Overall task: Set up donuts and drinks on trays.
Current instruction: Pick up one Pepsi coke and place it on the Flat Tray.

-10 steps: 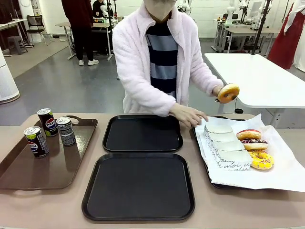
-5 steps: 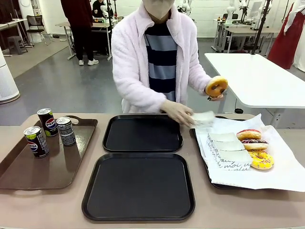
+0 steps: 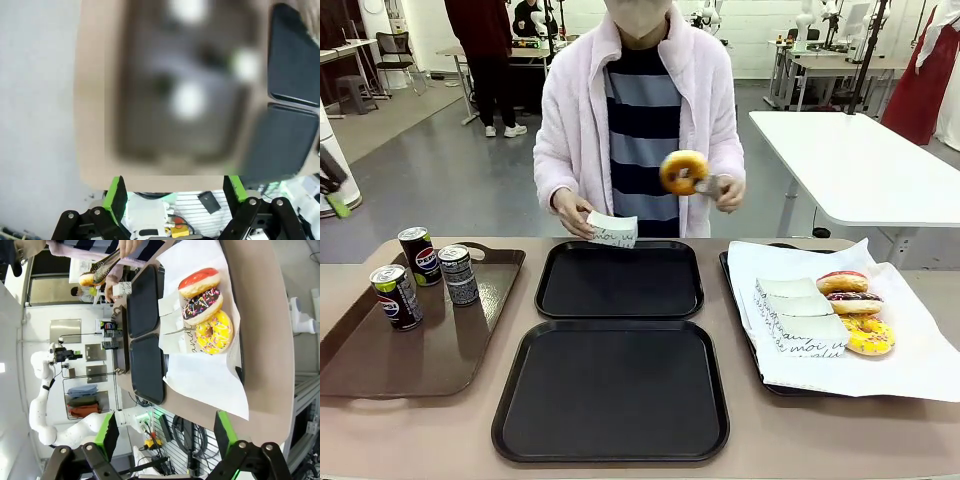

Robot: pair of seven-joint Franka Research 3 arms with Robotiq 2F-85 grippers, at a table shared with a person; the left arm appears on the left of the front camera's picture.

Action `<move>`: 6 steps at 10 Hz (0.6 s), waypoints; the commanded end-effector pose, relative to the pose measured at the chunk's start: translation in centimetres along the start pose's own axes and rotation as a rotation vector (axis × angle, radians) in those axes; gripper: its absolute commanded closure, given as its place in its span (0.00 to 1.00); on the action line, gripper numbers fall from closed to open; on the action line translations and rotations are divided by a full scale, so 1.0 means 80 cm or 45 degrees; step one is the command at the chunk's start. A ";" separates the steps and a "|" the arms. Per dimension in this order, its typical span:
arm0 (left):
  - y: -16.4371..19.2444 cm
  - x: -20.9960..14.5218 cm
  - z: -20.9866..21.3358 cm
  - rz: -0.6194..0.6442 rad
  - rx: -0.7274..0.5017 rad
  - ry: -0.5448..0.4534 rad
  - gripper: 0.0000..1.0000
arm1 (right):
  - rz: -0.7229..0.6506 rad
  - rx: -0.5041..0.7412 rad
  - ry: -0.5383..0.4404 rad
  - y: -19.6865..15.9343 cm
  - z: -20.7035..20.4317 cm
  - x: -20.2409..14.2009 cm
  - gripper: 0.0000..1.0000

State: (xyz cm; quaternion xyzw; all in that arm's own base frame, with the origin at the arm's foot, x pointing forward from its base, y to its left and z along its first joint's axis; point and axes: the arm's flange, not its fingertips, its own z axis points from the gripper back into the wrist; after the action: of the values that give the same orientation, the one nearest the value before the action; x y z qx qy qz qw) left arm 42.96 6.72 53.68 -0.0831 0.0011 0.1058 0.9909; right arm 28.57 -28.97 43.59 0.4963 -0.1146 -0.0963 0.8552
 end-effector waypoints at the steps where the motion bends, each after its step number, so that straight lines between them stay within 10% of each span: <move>1: -0.024 0.024 -0.019 0.024 0.167 0.021 0.00 | 0.004 0.010 0.002 0.000 0.000 0.000 0.00; 6: -0.062 0.034 -0.052 -0.054 0.221 -0.021 0.00 | 0.004 0.010 0.002 0.000 0.000 0.000 0.00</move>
State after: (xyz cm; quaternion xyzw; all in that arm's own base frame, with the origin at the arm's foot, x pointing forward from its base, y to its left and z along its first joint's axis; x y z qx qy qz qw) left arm 46.77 1.11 50.43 -0.0012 -0.0122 0.0740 0.9972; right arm 28.60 -28.93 43.59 0.4963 -0.1141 -0.0958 0.8553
